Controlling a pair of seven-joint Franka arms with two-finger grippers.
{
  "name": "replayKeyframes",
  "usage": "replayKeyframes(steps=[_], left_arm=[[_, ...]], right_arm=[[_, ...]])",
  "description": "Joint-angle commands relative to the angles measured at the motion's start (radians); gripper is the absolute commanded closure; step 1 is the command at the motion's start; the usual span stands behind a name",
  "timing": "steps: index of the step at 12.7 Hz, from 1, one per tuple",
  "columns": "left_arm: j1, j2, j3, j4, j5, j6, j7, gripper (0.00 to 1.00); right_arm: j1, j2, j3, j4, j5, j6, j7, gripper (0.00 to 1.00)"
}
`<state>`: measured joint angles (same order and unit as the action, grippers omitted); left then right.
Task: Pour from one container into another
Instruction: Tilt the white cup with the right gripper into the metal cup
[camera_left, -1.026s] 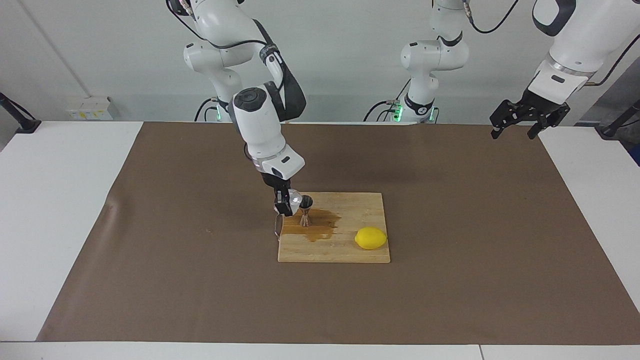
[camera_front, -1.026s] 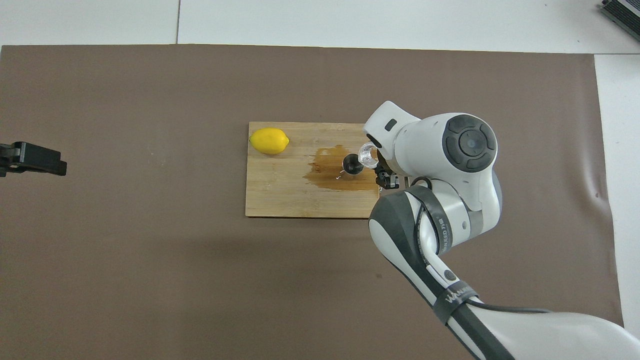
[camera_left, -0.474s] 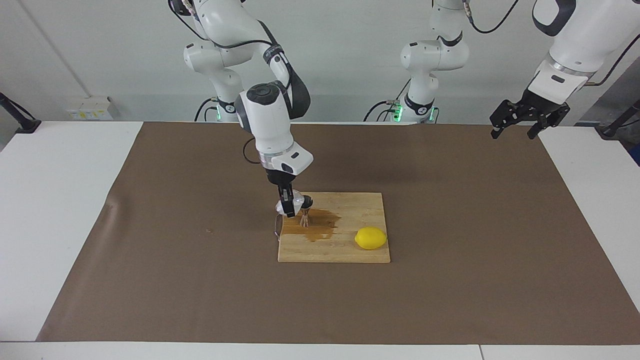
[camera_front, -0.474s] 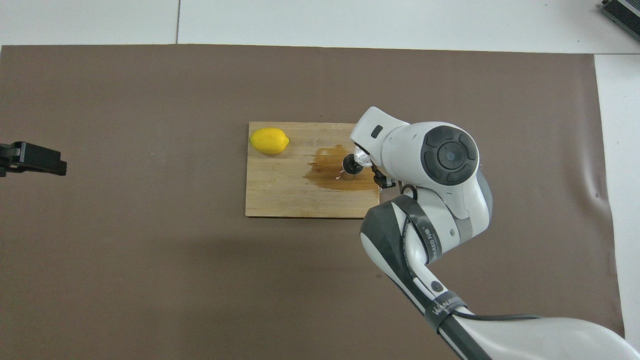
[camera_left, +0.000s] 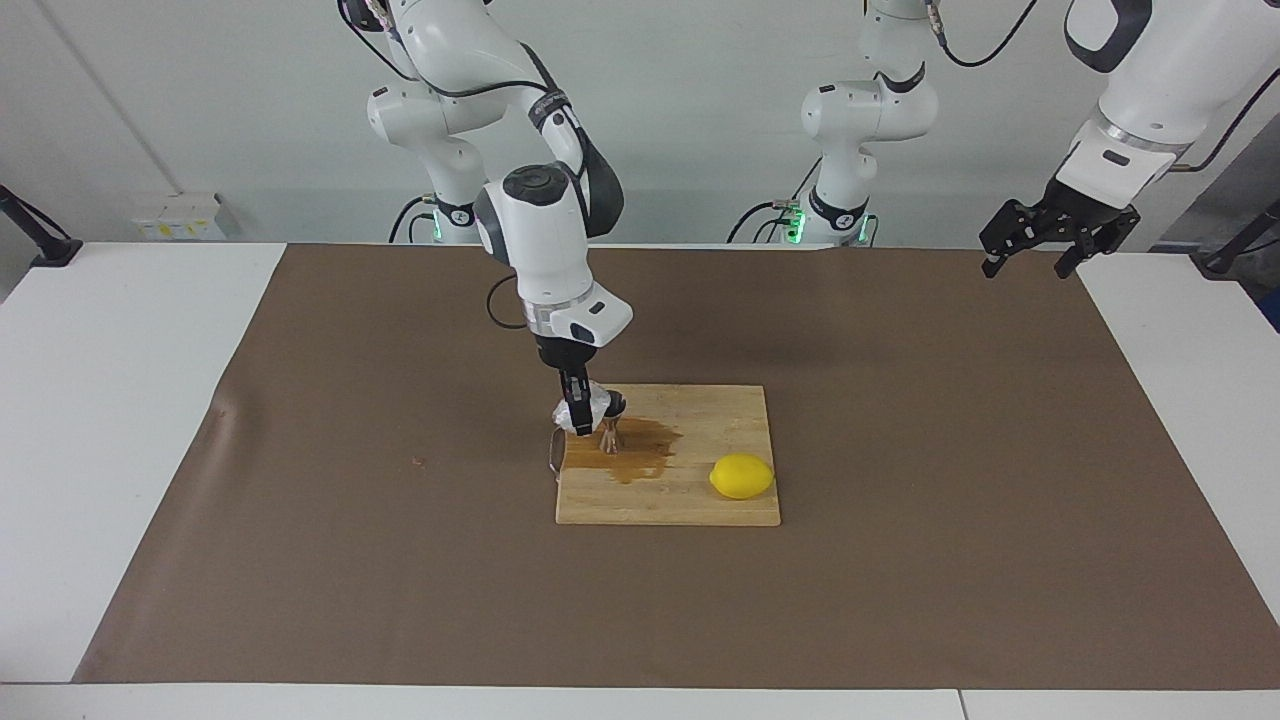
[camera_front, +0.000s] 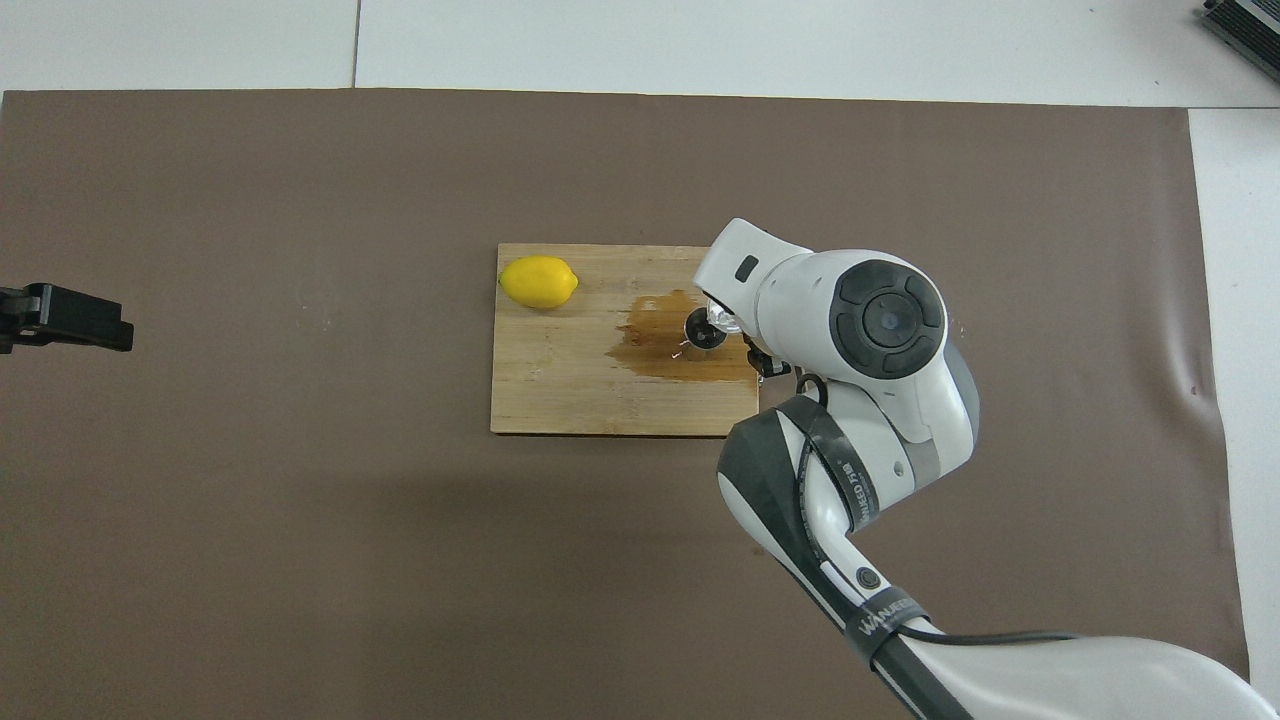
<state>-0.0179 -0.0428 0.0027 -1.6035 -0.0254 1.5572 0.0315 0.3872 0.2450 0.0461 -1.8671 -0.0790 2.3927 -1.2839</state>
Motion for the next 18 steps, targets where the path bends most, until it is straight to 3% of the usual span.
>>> replayKeyframes(steps=[1,18], left_arm=[[0.003,-0.014,0.0,-0.013,-0.001,-0.009,-0.01,0.0],[0.003,-0.014,0.0,-0.013,-0.001,-0.009,-0.01,0.0]], right_arm=[[-0.002,-0.01,0.003,-0.02,-0.036,0.022,0.015,0.74],[-0.022,-0.012,0.004,-0.035,0.004,0.034,0.008,0.73]])
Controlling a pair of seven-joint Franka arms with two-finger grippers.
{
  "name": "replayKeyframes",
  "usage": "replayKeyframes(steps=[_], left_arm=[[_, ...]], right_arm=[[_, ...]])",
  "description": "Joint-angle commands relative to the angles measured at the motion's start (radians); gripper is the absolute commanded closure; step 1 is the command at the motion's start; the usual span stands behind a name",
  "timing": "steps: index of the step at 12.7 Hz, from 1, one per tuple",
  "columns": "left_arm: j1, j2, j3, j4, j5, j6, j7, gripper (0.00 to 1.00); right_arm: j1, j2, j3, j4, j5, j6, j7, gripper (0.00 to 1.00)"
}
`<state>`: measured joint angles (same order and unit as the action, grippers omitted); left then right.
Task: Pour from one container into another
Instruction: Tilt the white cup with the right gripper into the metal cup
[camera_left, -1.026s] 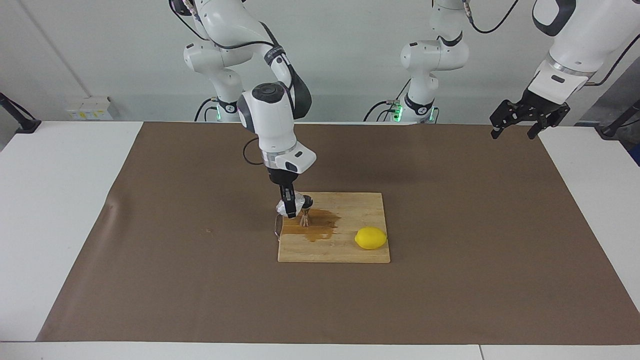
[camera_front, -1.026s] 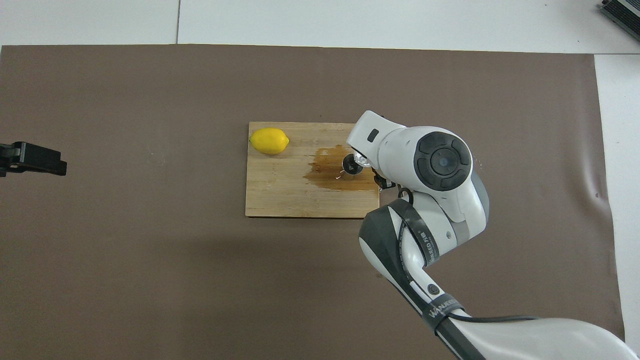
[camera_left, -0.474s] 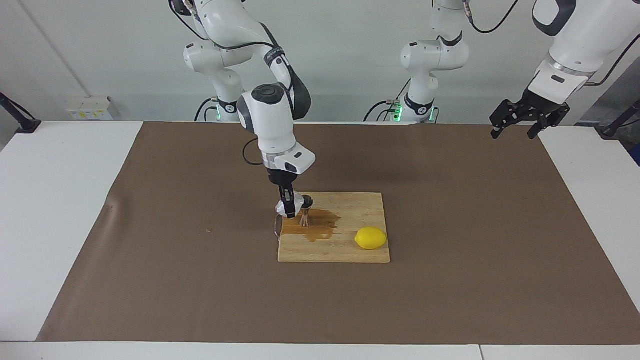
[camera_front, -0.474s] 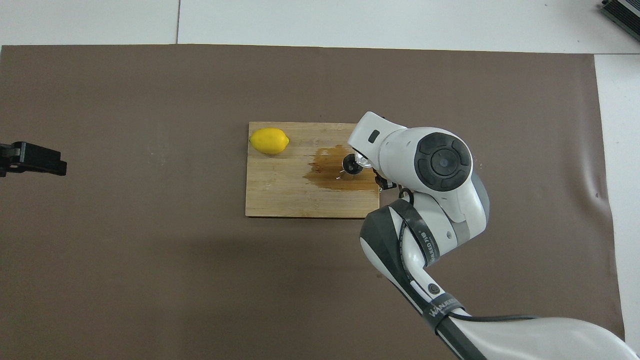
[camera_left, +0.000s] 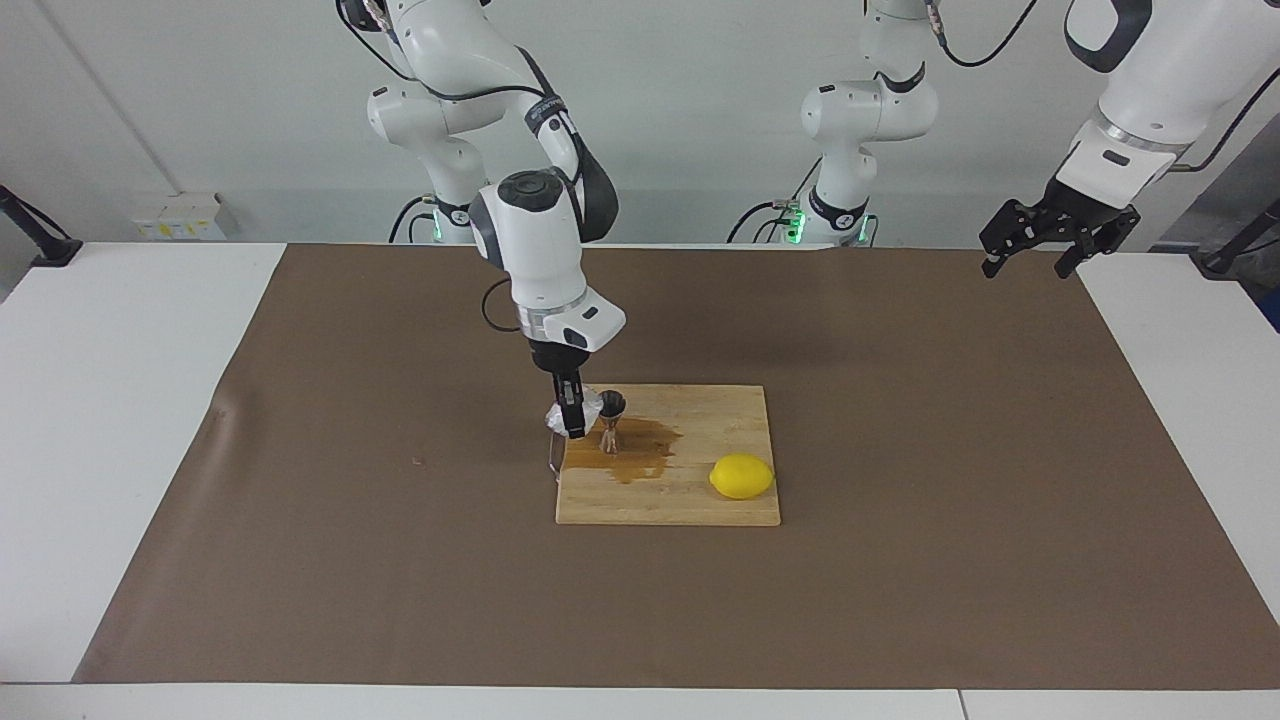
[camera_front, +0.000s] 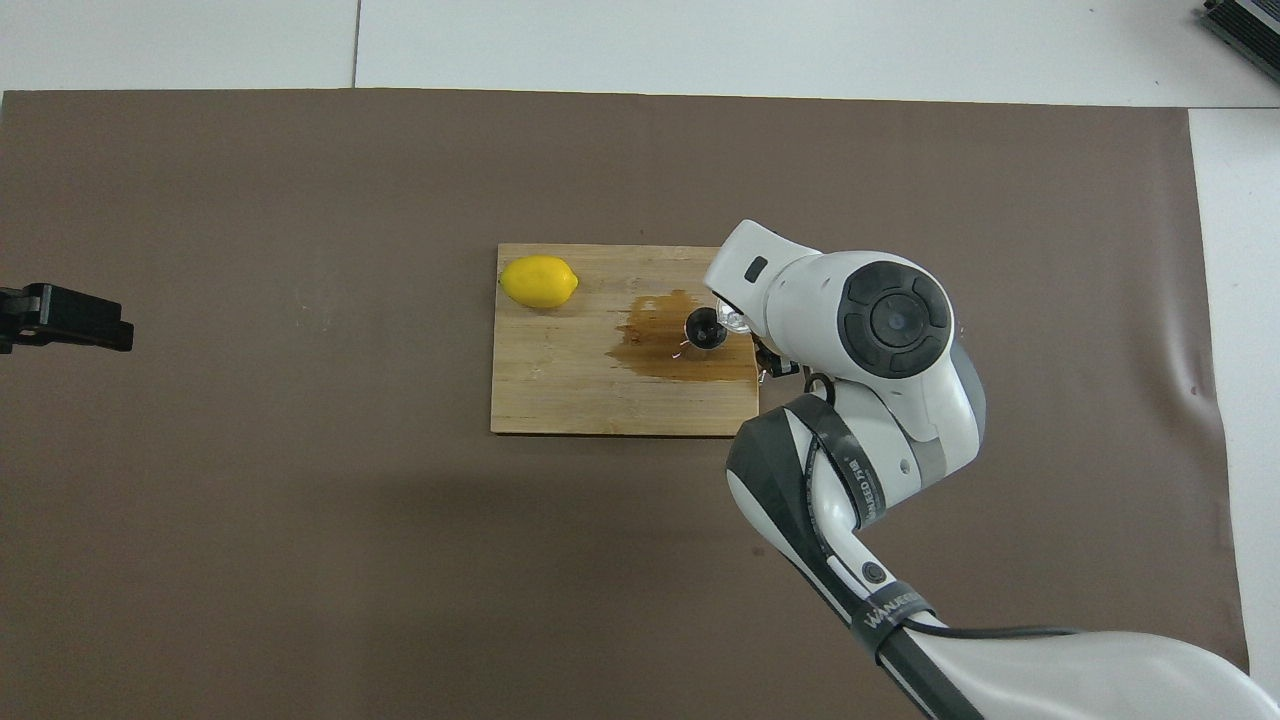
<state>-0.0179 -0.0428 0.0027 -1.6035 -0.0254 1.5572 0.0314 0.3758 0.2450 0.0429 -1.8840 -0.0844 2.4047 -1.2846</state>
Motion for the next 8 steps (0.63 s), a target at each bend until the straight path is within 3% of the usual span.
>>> replayKeyframes(steps=[1,8], left_arm=[[0.003,-0.014,0.0,-0.013,-0.001,-0.009,-0.01,0.0],[0.003,-0.014,0.0,-0.013,-0.001,-0.009,-0.01,0.0]], right_arm=[[-0.012,-0.012,0.008,-0.018,0.026,0.022,0.007,0.73],[-0.037,-0.024,0.008,-0.017,0.133,0.02,-0.008,0.73]])
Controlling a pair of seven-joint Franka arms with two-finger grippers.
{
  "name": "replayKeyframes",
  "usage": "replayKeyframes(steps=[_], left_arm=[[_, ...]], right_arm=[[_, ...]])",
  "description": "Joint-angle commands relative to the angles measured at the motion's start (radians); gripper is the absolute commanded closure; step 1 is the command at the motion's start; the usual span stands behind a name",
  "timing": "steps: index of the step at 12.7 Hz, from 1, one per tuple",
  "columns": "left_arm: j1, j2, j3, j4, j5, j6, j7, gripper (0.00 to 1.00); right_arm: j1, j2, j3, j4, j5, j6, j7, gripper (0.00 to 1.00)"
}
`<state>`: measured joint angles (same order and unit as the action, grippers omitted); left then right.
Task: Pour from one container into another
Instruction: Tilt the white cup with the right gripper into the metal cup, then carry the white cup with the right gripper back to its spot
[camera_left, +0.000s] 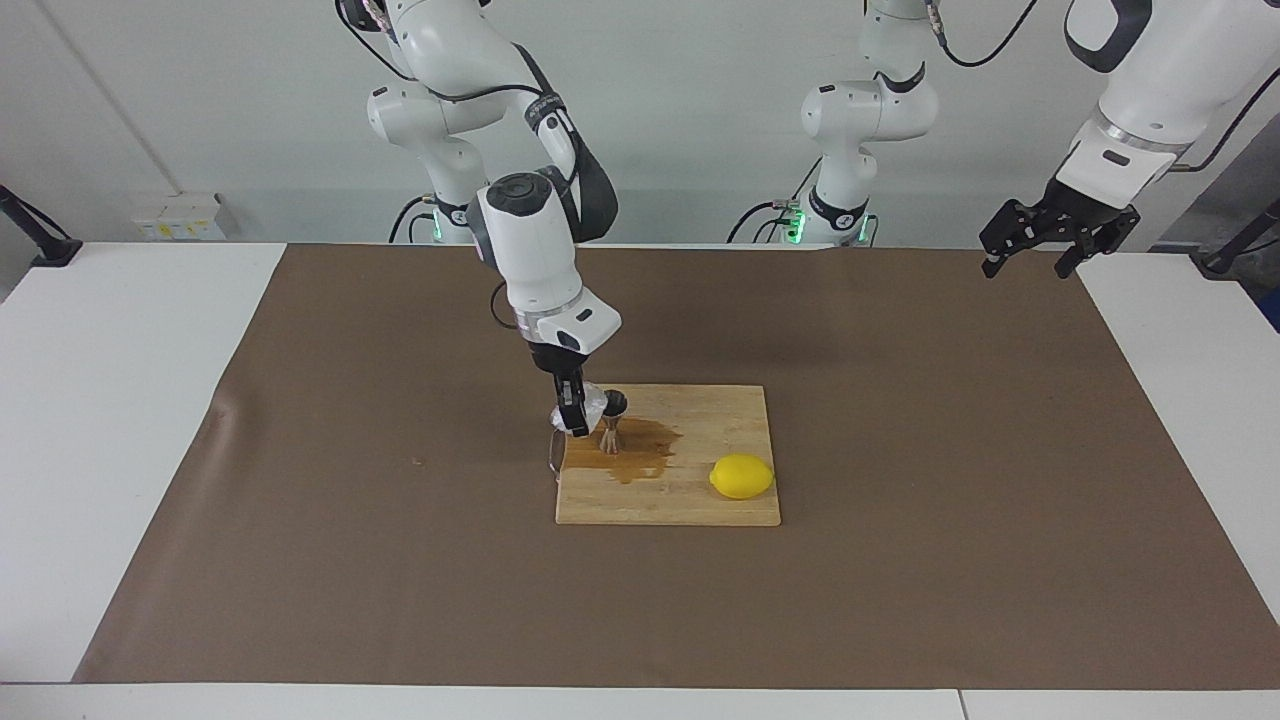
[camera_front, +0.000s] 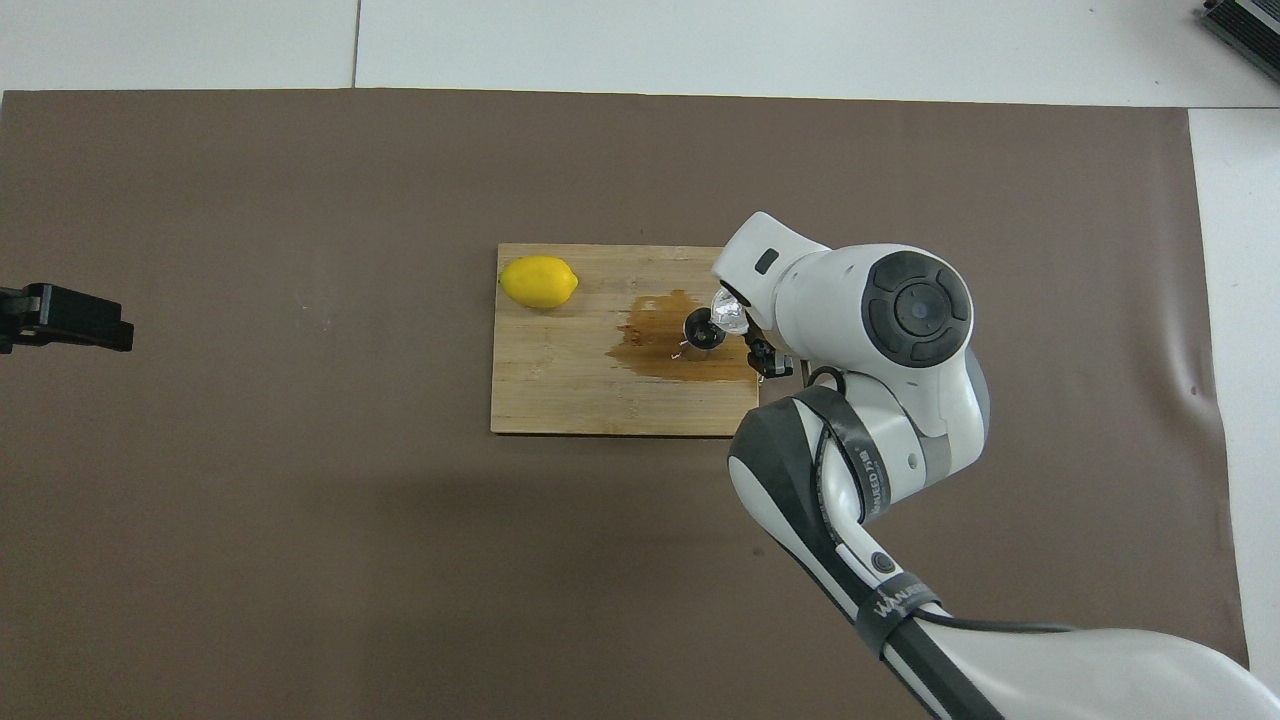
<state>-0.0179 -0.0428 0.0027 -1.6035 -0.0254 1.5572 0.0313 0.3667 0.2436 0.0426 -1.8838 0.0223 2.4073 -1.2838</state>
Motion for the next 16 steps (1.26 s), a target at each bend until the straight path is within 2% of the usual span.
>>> replayKeyframes(steps=[1,4,7,11,14,16], left_arm=[[0.003,-0.015,0.0,-0.013,-0.001,-0.009,-0.01,0.0],[0.003,-0.015,0.0,-0.013,-0.001,-0.009,-0.01,0.0],[0.003,-0.014,0.0,-0.013,-0.001,-0.009,-0.01,0.0],[0.003,-0.014,0.0,-0.013,-0.001,-0.009,-0.01,0.0],[0.003,-0.014,0.0,-0.013,-0.001,-0.009,-0.01,0.0],[0.003,-0.014,0.0,-0.013,-0.001,-0.009,-0.01,0.0]], right_arm=[[-0.031,-0.023,0.008,-0.017,0.04,0.018,-0.015,0.73],[-0.052,-0.023,0.008,-0.02,0.112,0.018,-0.038,0.73],[-0.11,-0.023,0.008,-0.029,0.307,0.015,-0.171,0.73],[-0.245,-0.043,0.008,-0.107,0.531,0.007,-0.365,0.73],[-0.348,-0.043,0.008,-0.17,0.623,-0.019,-0.449,0.74],[-0.405,-0.032,0.008,-0.207,0.631,-0.014,-0.523,0.74]])
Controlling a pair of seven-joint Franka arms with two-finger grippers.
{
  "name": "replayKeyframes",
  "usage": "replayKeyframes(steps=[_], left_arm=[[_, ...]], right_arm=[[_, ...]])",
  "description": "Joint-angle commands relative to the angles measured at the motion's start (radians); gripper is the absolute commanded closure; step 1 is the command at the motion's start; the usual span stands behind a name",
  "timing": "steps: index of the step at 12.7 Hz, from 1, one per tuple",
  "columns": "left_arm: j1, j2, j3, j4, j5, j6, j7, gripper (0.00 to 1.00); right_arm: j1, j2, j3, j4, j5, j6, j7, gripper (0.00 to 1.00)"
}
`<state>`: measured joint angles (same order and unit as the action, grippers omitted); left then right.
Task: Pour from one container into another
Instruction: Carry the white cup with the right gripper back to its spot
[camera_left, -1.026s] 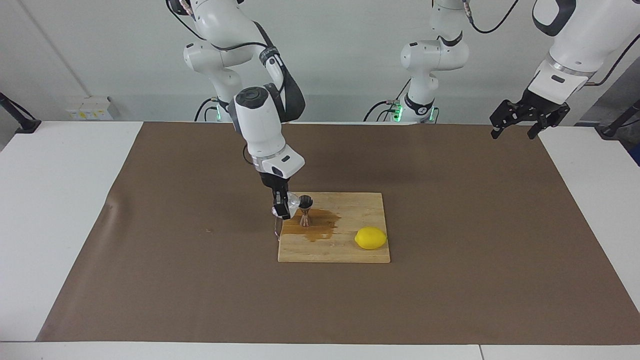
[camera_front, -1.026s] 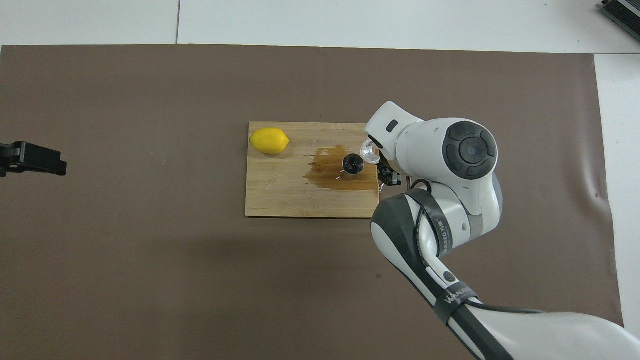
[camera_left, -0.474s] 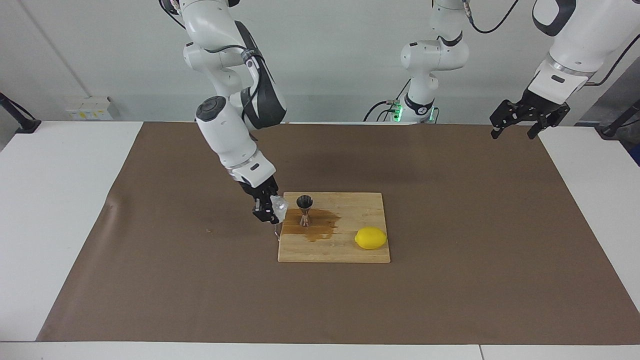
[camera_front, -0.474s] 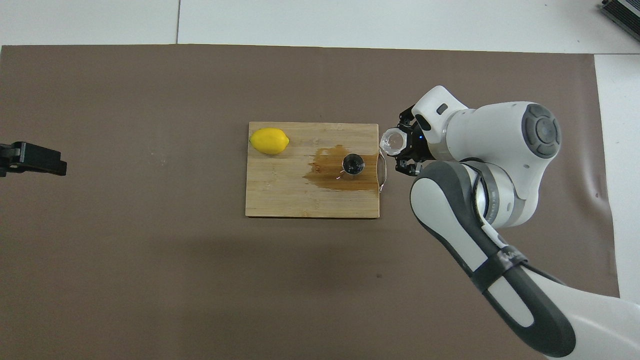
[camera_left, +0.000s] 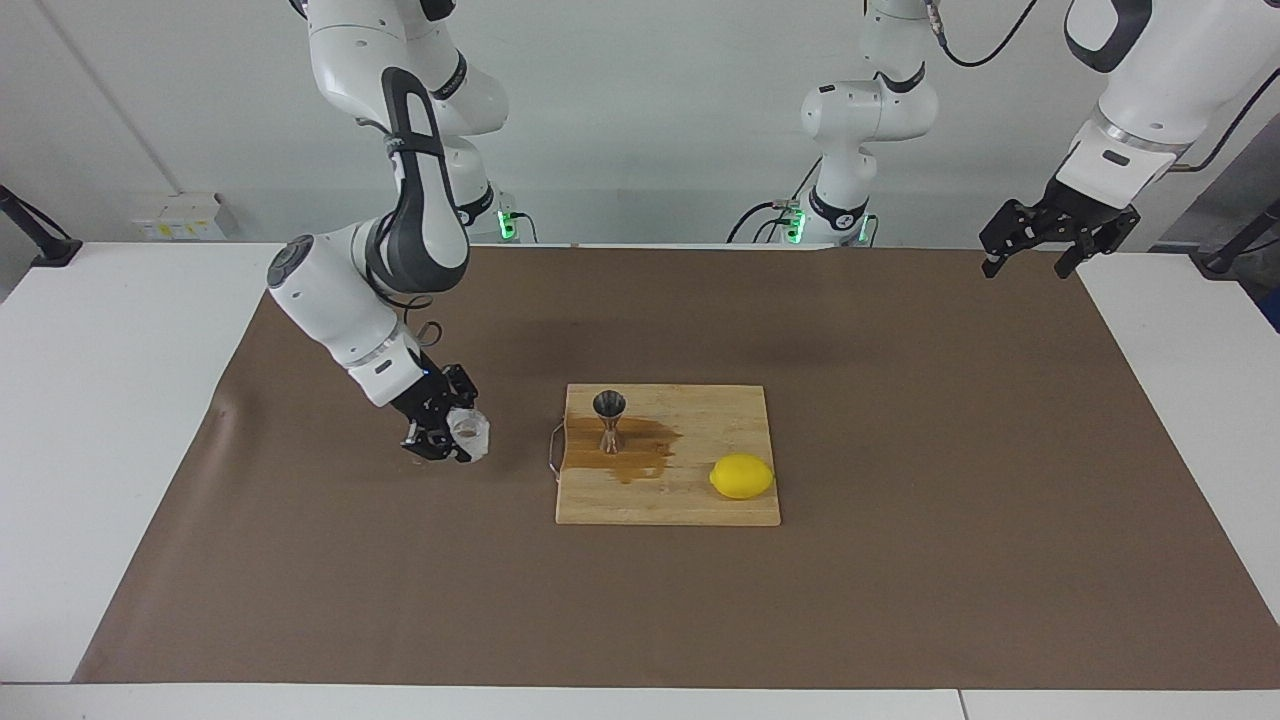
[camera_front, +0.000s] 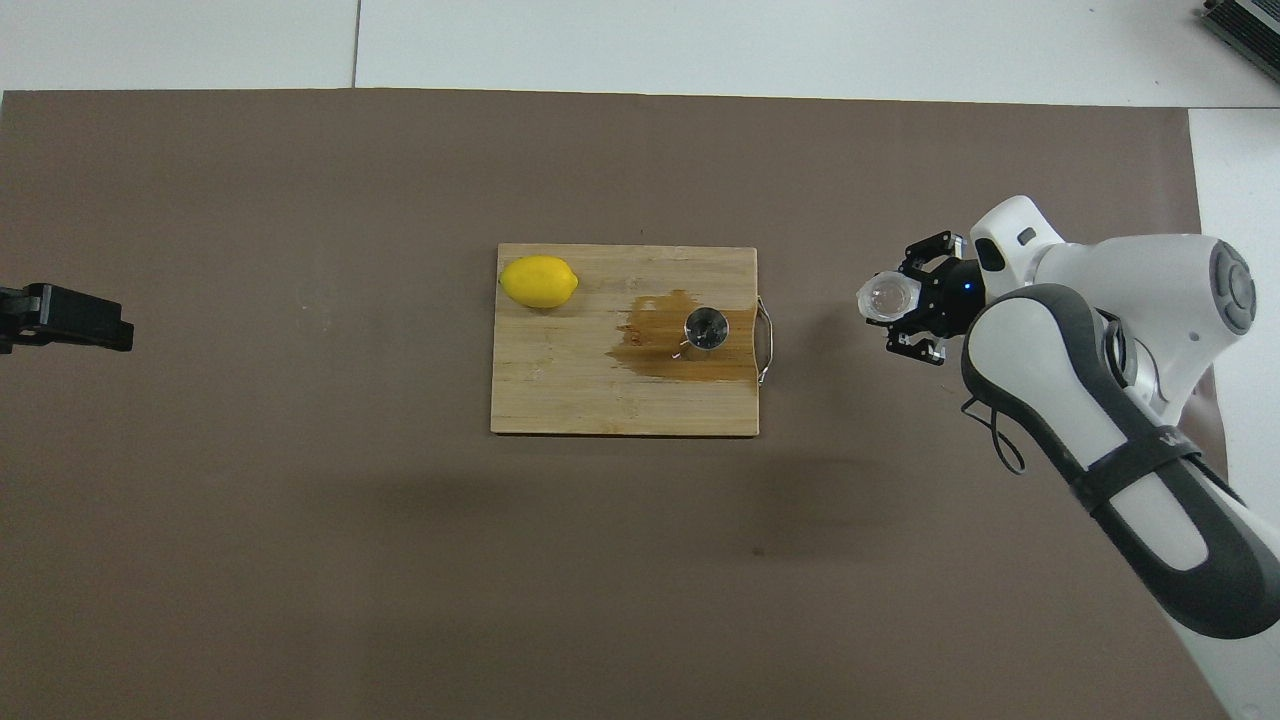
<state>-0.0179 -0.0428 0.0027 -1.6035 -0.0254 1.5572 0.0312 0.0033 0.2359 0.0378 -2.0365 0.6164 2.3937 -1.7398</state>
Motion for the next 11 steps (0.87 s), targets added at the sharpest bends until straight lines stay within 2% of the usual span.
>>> replayKeyframes(steps=[1,3,7,8,9,11], left_arm=[[0.003,-0.014,0.0,-0.013,-0.001,-0.009,-0.01,0.0],[0.003,-0.014,0.0,-0.013,-0.001,-0.009,-0.01,0.0],[0.003,-0.014,0.0,-0.013,-0.001,-0.009,-0.01,0.0],[0.003,-0.014,0.0,-0.013,-0.001,-0.009,-0.01,0.0],[0.003,-0.014,-0.001,-0.013,-0.001,-0.009,-0.01,0.0],[0.003,-0.014,0.0,-0.013,-0.001,-0.009,-0.01,0.0]], right_arm=[[-0.057,-0.006,0.011,-0.054,0.037,0.008,-0.128,0.74],[-0.115,0.055,0.013,-0.053,0.084,0.008,-0.199,0.74],[-0.149,0.114,0.013,-0.044,0.201,0.012,-0.332,0.72],[-0.149,0.114,0.013,-0.042,0.21,0.012,-0.336,0.47],[-0.145,0.111,0.013,-0.037,0.21,0.007,-0.328,0.0],[-0.12,0.059,0.01,-0.033,0.201,0.002,-0.273,0.0]])
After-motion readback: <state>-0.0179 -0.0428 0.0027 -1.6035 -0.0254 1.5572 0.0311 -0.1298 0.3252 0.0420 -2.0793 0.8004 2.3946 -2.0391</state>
